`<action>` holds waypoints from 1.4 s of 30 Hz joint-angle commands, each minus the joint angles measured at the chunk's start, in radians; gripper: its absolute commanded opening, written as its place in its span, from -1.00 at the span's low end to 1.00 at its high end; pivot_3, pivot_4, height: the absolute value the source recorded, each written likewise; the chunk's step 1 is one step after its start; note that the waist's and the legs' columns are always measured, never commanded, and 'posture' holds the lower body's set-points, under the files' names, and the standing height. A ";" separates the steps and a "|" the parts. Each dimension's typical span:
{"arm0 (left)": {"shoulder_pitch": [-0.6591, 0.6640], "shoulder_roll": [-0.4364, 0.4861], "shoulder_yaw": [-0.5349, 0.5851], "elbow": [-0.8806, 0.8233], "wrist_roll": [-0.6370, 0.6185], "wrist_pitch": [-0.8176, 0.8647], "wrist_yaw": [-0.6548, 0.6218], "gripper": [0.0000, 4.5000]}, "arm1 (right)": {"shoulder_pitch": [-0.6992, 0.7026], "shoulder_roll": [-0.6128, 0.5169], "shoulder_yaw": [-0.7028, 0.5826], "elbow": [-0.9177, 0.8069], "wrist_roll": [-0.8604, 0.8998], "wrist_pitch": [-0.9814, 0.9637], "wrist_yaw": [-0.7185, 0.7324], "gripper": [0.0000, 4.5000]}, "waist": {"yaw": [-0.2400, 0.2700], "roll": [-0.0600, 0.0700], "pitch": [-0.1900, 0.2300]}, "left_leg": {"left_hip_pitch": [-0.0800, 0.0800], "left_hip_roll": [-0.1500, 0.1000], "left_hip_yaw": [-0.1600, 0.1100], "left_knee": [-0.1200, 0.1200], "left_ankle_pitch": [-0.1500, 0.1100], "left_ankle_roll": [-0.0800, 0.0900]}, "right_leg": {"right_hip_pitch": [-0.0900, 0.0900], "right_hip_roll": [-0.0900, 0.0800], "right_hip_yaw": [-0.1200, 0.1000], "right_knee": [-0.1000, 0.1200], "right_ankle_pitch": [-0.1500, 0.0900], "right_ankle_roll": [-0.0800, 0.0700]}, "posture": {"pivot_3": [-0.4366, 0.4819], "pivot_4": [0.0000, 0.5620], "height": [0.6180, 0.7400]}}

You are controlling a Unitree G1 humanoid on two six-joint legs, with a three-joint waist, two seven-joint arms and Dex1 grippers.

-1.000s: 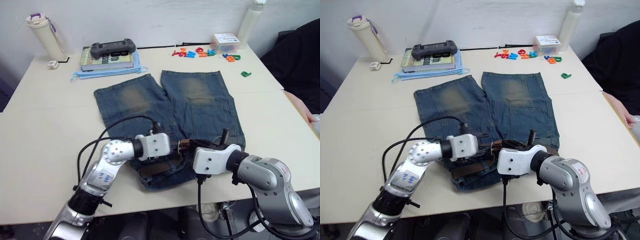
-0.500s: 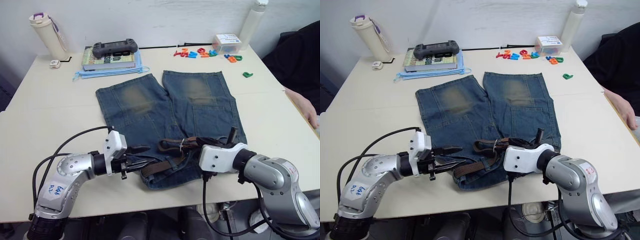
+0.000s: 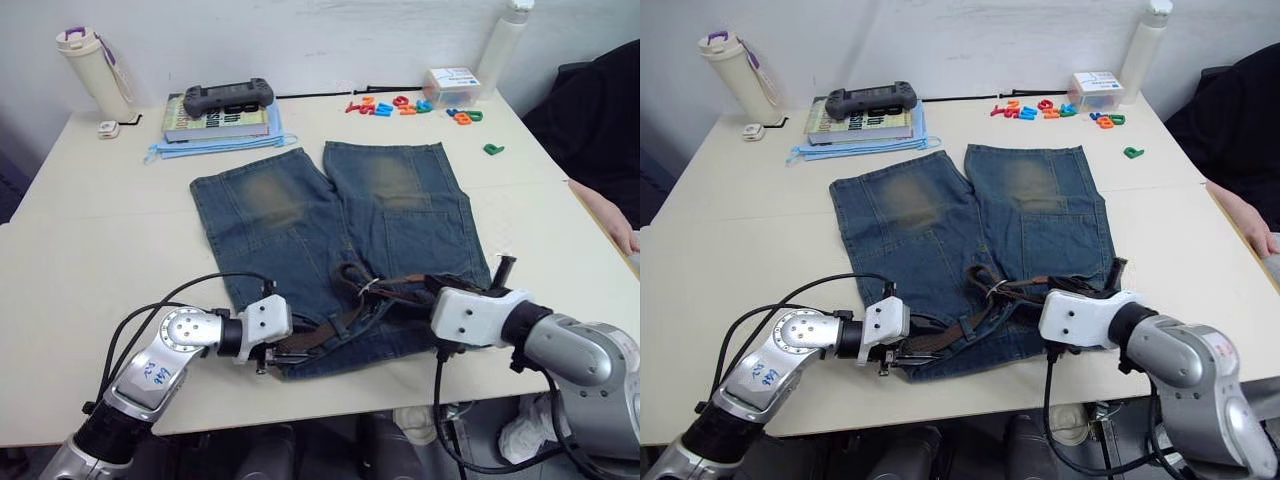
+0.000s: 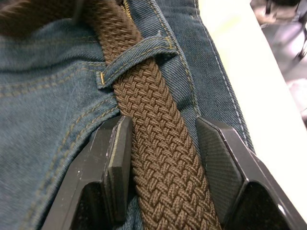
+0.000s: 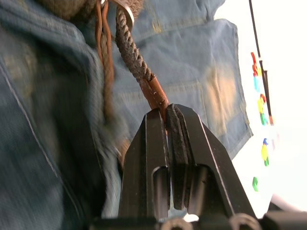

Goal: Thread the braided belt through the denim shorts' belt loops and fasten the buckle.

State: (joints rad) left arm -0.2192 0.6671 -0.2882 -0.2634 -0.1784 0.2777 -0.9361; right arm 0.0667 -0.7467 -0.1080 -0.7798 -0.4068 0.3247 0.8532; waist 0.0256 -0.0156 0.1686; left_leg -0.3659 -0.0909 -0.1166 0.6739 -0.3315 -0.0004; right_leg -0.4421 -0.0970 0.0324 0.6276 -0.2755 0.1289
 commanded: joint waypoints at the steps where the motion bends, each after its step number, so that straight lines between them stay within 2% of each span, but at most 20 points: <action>1: 0.023 0.055 0.002 0.080 0.097 -0.044 0.014 0.06 | 0.106 -0.028 -0.135 0.020 0.015 -0.060 -0.023 -1.00 | 0.000 0.000 0.000 | 0.001 0.000 0.000 0.000 0.000 0.000 | 0.001 0.000 0.000 0.000 0.000 0.000 | -0.05 -0.47 0.45; 3: 0.029 0.070 0.016 0.090 0.094 -0.051 0.014 0.06 | 0.177 -0.044 -0.185 0.043 0.012 -0.112 -0.031 -1.00 | 0.001 0.000 0.000 | 0.002 0.000 0.000 -0.001 0.000 0.000 | 0.002 0.000 0.000 0.000 0.000 0.000 | -0.05 -0.47 0.45; 7: 0.054 0.117 0.032 0.153 0.116 -0.137 0.012 0.06 | 0.282 -0.042 -0.264 0.098 0.021 -0.176 -0.054 -1.00 | -0.007 0.003 -0.002 | 0.018 0.004 0.002 -0.010 -0.005 0.005 | 0.018 0.000 0.001 -0.006 -0.001 -0.001 | -0.05 -0.47 0.45; 9: 0.060 0.128 0.039 0.163 0.112 -0.146 0.015 0.06 | 0.303 -0.043 -0.277 0.116 0.023 -0.196 -0.062 -1.00 | -0.009 0.004 -0.001 | 0.023 0.007 0.003 -0.011 -0.006 0.004 | 0.022 0.001 0.001 -0.006 -0.001 -0.003 | -0.05 -0.47 0.45; 12: 0.072 0.138 0.044 0.167 0.112 -0.160 0.020 0.06 | 0.312 -0.042 -0.276 0.128 0.028 -0.216 -0.073 -1.00 | -0.014 0.006 -0.002 | 0.033 0.014 0.003 -0.012 -0.012 0.003 | 0.036 0.005 -0.002 -0.009 -0.005 -0.007 | -0.05 -0.47 0.45; 19: 0.078 0.149 0.066 0.186 0.117 -0.169 0.037 0.06 | 0.342 -0.051 -0.281 0.149 0.014 -0.234 -0.080 -1.00 | -0.015 0.008 -0.003 | 0.033 0.016 0.002 -0.012 -0.012 0.001 | 0.035 0.008 -0.002 -0.008 -0.005 -0.008 | -0.05 -0.47 0.45; 31: 0.088 0.234 0.127 0.322 0.127 -0.254 0.036 0.06 | 0.347 -0.054 -0.270 0.153 -0.072 -0.195 -0.115 -1.00 | -0.016 0.010 -0.004 | 0.033 0.020 0.002 -0.012 -0.013 -0.002 | 0.034 0.012 -0.001 -0.008 -0.007 -0.012 | -0.05 -0.47 0.45; 42: 0.110 0.252 0.141 0.322 0.117 -0.258 0.043 0.06 | 0.279 -0.035 -0.204 0.105 -0.119 -0.107 -0.119 -1.00 | -0.023 0.014 -0.006 | 0.034 0.028 0.000 -0.012 -0.015 -0.007 | 0.034 0.019 0.000 -0.007 -0.010 -0.018 | -0.05 -0.47 0.45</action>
State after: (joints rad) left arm -0.1574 0.8713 -0.1634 -0.0506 -0.1501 -0.0347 -0.9081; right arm 0.3552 -0.7853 -0.2810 -0.6801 -0.4801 0.1604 0.7472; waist 0.0027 -0.0013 0.1629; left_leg -0.3324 -0.0623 -0.1170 0.6619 -0.3469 -0.0073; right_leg -0.4077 -0.0779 0.0324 0.6207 -0.2859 0.1107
